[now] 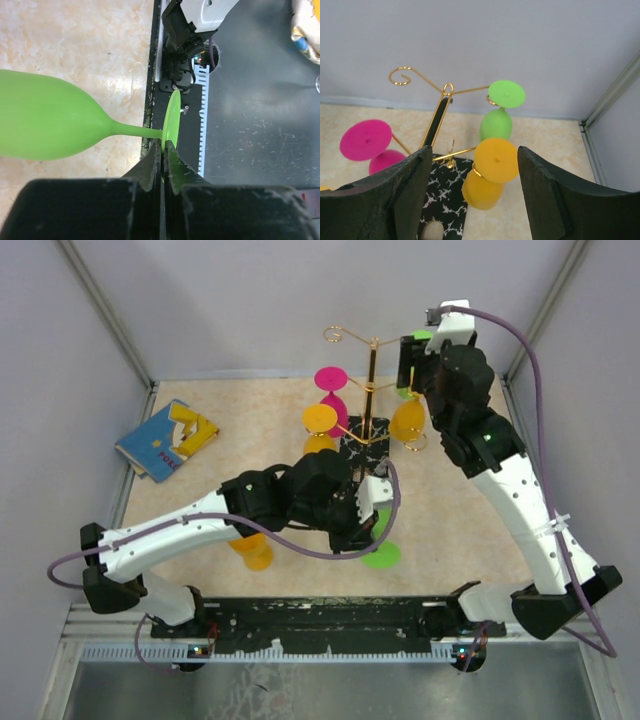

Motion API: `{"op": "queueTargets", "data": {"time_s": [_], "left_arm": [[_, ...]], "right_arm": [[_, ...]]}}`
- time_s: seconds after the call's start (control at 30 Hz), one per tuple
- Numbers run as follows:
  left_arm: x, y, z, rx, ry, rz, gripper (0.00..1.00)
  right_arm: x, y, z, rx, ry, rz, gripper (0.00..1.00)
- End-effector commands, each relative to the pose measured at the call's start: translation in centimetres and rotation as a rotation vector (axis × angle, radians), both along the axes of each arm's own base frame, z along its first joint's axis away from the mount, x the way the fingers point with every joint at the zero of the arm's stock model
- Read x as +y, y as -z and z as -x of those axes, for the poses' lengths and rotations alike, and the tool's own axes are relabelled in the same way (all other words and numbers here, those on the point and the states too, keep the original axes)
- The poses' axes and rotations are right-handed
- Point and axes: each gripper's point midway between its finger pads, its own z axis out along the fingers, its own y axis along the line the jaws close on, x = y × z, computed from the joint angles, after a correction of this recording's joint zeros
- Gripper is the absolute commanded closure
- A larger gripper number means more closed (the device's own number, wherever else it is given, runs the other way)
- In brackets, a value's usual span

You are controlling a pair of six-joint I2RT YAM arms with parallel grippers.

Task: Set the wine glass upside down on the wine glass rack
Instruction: Pick up the wine glass at the center of the board.

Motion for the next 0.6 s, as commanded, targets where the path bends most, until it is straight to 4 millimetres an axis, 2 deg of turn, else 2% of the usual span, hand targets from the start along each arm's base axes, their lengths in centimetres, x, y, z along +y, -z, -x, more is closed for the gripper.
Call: {"op": "queueTargets", "data": {"time_s": [0.0, 0.2, 0.43, 0.57], "left_arm": [[0.7, -4.7, 0.3, 0.033, 0.058, 0.143, 1.0], [0.2, -11.6, -2.4, -0.018, 0.074, 0.436, 1.0], [-1.5, -18.3, -3.4, -0.16, 0.149, 0.675, 1.0], [-1.5, -22.2, -4.6, -0.255, 0.136, 0.823, 1.0]], "right_arm": [[-2.7, -5.2, -0.3, -0.137, 0.089, -0.006, 0.31], [-5.6, -6.1, -0.5, -0.168, 0.189, 0.012, 0.3], [-8.1, -6.4, 0.8, -0.18, 0.279, -0.01, 0.3], [-9.1, -5.9, 1.7, -0.187, 0.323, -0.03, 0.29]]}}
